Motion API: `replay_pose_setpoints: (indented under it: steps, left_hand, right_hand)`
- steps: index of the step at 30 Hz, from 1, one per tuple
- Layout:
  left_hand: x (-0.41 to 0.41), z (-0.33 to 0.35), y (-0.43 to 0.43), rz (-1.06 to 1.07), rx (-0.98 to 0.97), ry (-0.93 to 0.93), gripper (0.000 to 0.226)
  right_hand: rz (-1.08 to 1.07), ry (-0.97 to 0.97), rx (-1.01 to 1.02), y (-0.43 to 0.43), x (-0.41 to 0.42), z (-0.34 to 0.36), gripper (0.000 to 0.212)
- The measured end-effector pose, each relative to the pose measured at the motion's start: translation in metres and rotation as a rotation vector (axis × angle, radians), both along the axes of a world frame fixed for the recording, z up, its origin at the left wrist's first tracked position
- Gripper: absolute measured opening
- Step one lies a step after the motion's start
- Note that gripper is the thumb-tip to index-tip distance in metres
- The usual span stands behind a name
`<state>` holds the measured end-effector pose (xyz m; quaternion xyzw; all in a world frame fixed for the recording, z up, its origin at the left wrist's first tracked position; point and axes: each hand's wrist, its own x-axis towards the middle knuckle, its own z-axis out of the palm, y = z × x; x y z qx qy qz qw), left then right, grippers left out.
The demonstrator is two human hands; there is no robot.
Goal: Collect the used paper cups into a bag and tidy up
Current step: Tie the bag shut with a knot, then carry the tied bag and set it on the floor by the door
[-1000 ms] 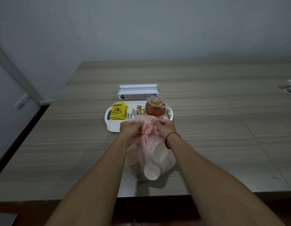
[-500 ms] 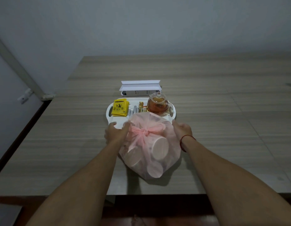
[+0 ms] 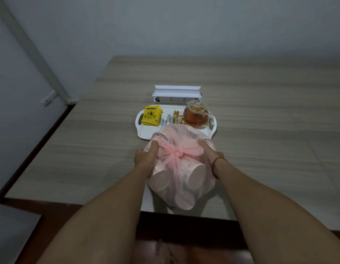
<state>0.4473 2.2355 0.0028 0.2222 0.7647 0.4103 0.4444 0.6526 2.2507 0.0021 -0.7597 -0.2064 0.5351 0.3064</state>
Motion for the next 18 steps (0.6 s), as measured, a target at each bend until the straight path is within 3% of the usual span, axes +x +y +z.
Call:
replay_pose_setpoints:
  steps: [8,18]
  left_hand:
    - [-0.032,0.049,-0.071,0.250,0.123,0.029,0.070]
    - [-0.191,0.091,-0.253,0.775,0.028,0.247,0.068]
  right_hand:
    - [0.019,0.015,0.172,-0.042,-0.056,0.053,0.104]
    - [0.473,0.040,0.243,-0.166,-0.274,0.096,0.092]
